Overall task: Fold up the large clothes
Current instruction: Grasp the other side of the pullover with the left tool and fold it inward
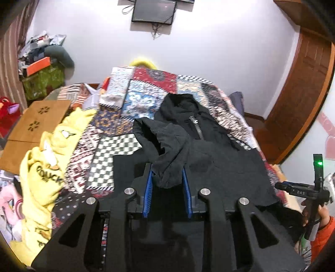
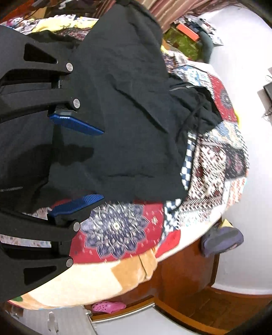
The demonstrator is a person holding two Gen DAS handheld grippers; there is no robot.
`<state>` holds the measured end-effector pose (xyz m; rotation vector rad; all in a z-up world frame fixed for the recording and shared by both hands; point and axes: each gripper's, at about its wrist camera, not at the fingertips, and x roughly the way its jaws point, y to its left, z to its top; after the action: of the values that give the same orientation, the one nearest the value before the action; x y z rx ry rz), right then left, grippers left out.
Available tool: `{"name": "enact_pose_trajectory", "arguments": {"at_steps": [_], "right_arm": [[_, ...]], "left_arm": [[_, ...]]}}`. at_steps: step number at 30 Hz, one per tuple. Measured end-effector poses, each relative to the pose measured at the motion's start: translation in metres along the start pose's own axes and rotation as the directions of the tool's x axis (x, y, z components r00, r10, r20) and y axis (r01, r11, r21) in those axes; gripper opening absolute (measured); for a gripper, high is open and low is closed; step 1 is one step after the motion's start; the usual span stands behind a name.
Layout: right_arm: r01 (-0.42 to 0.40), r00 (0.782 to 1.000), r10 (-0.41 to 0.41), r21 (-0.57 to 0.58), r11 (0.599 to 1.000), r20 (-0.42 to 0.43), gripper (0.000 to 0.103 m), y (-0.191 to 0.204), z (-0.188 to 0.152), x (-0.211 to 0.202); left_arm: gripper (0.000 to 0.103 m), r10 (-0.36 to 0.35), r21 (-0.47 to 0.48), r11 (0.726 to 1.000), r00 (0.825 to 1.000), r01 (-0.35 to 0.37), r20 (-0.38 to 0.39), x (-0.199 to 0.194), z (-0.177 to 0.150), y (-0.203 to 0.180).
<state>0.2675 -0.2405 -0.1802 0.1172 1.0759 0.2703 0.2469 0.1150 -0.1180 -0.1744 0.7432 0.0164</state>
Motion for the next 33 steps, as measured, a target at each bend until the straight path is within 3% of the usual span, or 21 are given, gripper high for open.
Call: {"name": "enact_pose_trajectory", "arguments": {"at_steps": [5, 9, 13, 17, 22, 33], "right_arm": [[0.006, 0.995, -0.012, -0.057, 0.998, -0.097, 0.055, 0.016, -0.017, 0.031], [0.037, 0.996, -0.045, -0.112, 0.993, -0.077, 0.071, 0.026, -0.024, 0.034], [0.052, 0.994, -0.064, -0.128, 0.990, -0.090, 0.071, 0.027, -0.022, 0.031], [0.054, 0.993, -0.067, -0.125, 0.991, -0.101, 0.071, 0.030, -0.016, 0.028], [0.046, 0.998, -0.051, -0.131, 0.990, -0.041, 0.071, 0.039, -0.002, 0.010], [0.014, 0.990, 0.004, -0.131, 0.991, 0.143, 0.071, 0.065, 0.065, -0.021]], "left_arm": [[0.026, 0.046, -0.029, 0.998, 0.991, -0.050, -0.127, 0.037, -0.032, 0.025], [0.027, 0.097, -0.001, 0.995, 0.964, -0.100, -0.247, 0.072, -0.067, 0.035], [0.037, 0.122, 0.039, 0.993, 0.939, -0.116, -0.322, 0.093, -0.092, 0.037], [0.049, 0.182, 0.113, 0.982, 0.931, -0.153, -0.317, 0.089, -0.093, 0.034], [0.060, 0.242, 0.189, 0.963, 0.926, -0.192, -0.290, 0.075, -0.075, 0.028], [0.077, 0.183, 0.221, 0.962, 0.978, -0.158, -0.096, 0.048, 0.017, 0.004]]}}
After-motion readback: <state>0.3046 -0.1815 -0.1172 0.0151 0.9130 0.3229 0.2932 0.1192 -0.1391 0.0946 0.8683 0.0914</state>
